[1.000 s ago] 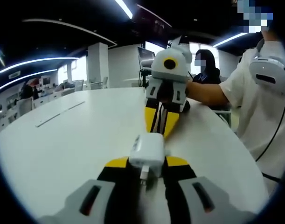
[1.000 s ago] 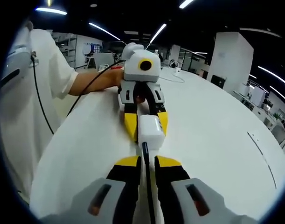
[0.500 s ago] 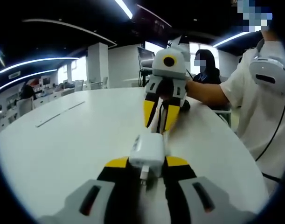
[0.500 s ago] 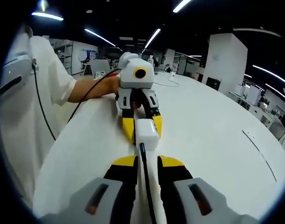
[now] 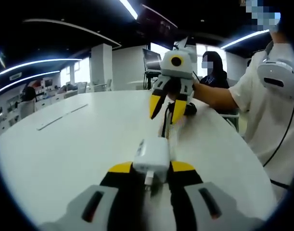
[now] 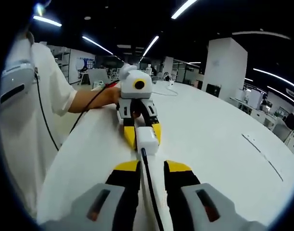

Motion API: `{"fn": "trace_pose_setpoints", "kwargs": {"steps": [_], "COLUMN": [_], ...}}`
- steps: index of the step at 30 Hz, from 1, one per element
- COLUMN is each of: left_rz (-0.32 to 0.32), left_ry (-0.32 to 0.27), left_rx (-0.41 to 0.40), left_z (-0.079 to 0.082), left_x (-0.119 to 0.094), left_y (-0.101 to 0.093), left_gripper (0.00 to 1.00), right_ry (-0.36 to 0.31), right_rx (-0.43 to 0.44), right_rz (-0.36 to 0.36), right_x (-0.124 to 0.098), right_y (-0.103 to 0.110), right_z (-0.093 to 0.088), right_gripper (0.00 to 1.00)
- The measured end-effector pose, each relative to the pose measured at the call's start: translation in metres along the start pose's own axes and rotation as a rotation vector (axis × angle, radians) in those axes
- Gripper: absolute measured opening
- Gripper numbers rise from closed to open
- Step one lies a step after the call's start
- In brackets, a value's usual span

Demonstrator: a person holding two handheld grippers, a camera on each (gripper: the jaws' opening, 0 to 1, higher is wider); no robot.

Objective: Plug the desk Type‑C cable into the charger adapter.

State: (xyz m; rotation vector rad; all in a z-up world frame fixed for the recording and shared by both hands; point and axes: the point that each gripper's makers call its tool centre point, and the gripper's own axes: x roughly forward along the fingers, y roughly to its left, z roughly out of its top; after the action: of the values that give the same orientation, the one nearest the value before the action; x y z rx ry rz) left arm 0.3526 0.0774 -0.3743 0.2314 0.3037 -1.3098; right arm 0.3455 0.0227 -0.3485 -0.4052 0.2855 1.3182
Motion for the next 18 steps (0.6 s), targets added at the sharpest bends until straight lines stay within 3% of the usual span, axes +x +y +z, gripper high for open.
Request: {"fn": "trace_pose_setpoints", "kwargs": {"steps": [9, 18], "left_rz": [0.007, 0.014], "left_ry": [-0.003, -0.006], "left_rx": [0.009, 0.007], "left_z": [0.001, -0.001], "left_x": [0.000, -0.004], "left_y": [0.000, 0.016], "left_gripper": [0.27, 0.27], "right_ry": [-0.058, -0.109], "right_rx": [0.029, 0.071], "right_rz": [-0.031, -0.067], "right_x": [-0.012, -0.027], "right_y": [-0.003, -0.006], "right_z": [0.005, 0.001], "right_gripper": [0.20, 0.23]}}
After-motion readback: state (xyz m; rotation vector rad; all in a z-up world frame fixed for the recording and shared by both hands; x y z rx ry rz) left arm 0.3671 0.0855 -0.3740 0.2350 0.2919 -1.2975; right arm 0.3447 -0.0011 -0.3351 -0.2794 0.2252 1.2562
